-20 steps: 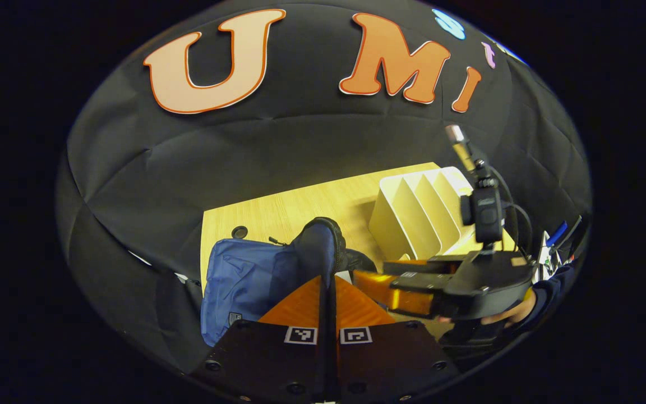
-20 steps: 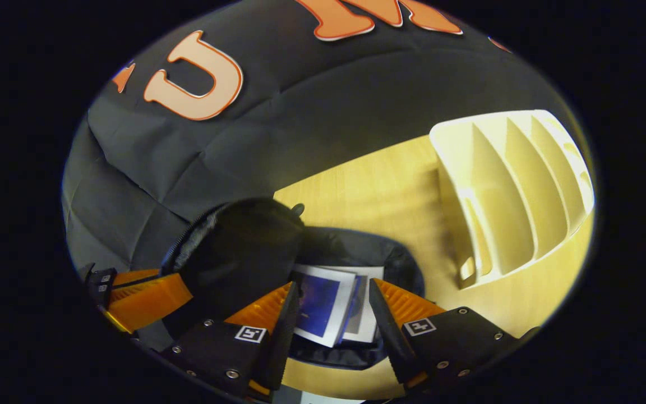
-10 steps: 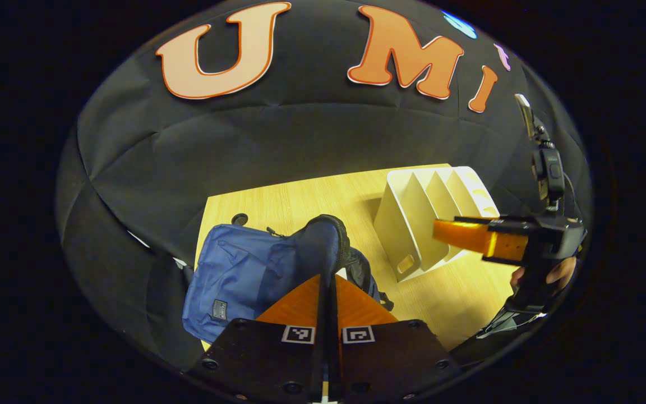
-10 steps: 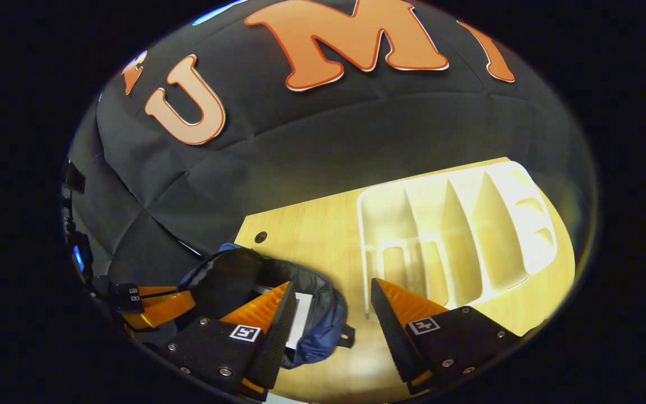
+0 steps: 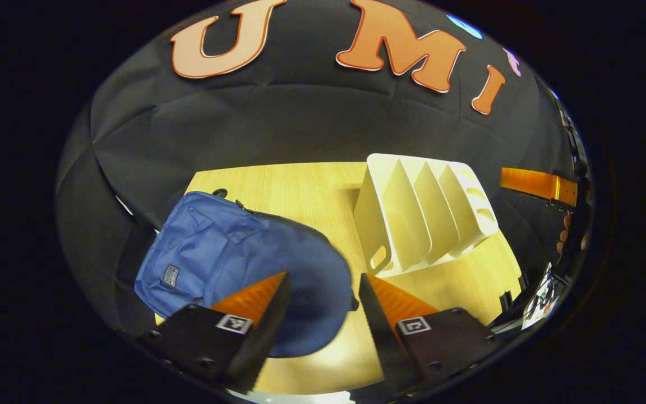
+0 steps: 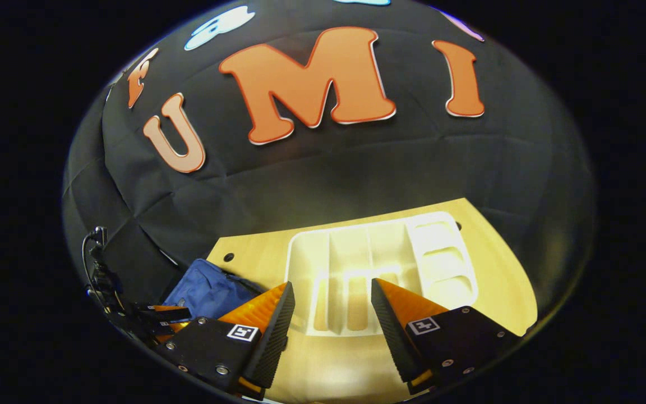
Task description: Open the schoolbag, grab two books from the bookshelf and put them into the schoolbag.
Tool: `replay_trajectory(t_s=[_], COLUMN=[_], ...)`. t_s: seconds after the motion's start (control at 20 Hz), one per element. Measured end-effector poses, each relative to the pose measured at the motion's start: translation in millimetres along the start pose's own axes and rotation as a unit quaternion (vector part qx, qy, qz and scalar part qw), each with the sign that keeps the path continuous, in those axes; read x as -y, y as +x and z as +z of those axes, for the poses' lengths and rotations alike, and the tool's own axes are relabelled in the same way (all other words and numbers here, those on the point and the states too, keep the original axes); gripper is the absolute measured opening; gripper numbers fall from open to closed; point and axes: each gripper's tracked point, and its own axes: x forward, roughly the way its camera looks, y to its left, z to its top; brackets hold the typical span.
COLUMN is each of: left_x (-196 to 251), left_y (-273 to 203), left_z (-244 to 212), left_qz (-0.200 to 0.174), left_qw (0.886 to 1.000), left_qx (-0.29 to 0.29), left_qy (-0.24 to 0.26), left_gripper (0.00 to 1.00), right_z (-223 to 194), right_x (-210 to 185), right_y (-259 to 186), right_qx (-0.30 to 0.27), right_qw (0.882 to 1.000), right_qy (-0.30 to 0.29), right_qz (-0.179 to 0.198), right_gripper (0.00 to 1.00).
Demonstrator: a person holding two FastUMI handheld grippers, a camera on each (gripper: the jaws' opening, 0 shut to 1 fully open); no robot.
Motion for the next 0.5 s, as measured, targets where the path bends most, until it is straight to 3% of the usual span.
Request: replay_trajectory(t_s=[0.05,0.1,0.3,0.5], left_x=[7,14,46,84], left_y=[-2,-7,-40,-73], left_z=[7,14,60,115], left_qz=[0.001,0.003,0.020,0.039], left_qw=[1.000,0.999,0.991,0.969], left_qx=[0.015,0.033,0.131,0.240], left_qy=[-0.008,-0.012,0.002,0.036], left_gripper=[0.94,0.97,0.98,0.99], right_z=[3,8,32,60], right_x=[8,14,29,29], right_y=[-5,-8,-23,-47], right_qx=[0.005,0.015,0.067,0.140], right_qw=[1.000,1.000,0.997,0.989], right_qy=[0.000,0.000,-0.020,-0.045], right_qz=[-0.004,-0.004,-0.013,-0.017], right_gripper=[0.81,0.81,0.82,0.83])
